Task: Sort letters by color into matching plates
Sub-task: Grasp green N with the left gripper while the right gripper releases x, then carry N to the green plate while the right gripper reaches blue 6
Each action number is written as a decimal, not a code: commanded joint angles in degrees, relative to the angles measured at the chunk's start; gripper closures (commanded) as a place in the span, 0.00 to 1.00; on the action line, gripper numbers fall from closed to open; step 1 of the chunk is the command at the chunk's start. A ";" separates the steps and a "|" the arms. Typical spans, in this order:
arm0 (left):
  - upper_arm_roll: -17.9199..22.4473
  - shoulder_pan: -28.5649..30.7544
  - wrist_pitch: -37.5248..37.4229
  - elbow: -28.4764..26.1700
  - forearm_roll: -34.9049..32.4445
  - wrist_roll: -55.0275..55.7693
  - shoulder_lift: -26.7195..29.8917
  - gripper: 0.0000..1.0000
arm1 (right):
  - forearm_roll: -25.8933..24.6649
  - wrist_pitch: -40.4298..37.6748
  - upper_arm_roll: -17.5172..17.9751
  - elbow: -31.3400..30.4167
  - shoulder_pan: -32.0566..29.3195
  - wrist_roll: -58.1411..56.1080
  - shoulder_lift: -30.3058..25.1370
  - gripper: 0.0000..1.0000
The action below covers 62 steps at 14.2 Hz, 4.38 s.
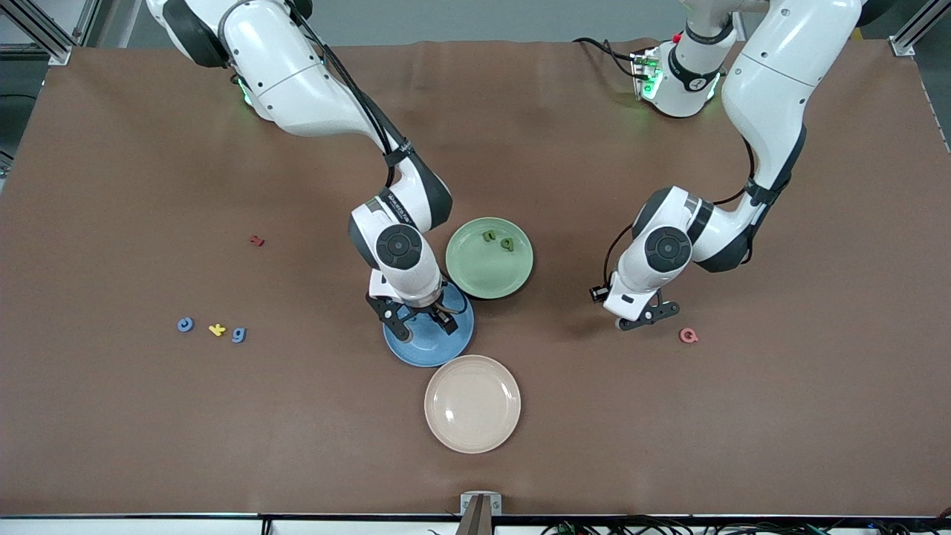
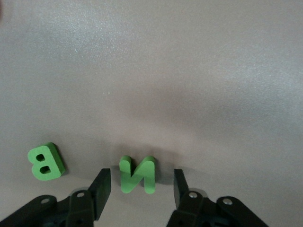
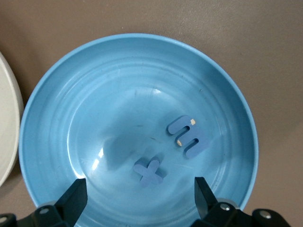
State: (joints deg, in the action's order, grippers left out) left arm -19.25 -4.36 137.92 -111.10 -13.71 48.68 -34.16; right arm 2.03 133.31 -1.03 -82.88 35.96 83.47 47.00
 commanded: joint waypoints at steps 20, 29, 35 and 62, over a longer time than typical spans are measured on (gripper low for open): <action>-0.17 0.41 2.26 -1.14 -1.06 0.90 0.15 0.78 | -0.01 -1.83 -0.11 1.67 -0.36 -0.06 0.11 0.00; -2.88 -0.91 -2.90 2.63 -0.79 2.82 1.73 0.82 | -0.01 -7.96 -0.29 1.67 -1.85 -6.73 -2.34 0.00; -7.73 -5.55 -7.93 6.60 -0.62 11.86 1.21 0.82 | -0.19 -11.42 -0.47 -6.55 -7.73 -17.52 -10.23 0.00; 2.20 -31.33 -8.55 28.13 -0.18 24.98 -13.39 0.12 | -0.54 10.04 -0.38 -21.79 -35.87 -84.44 -9.73 0.34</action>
State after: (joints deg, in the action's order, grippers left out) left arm -17.44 -35.82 130.59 -84.06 -13.71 73.20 -48.01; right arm 1.20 142.94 -2.33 -104.61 1.05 -0.15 37.17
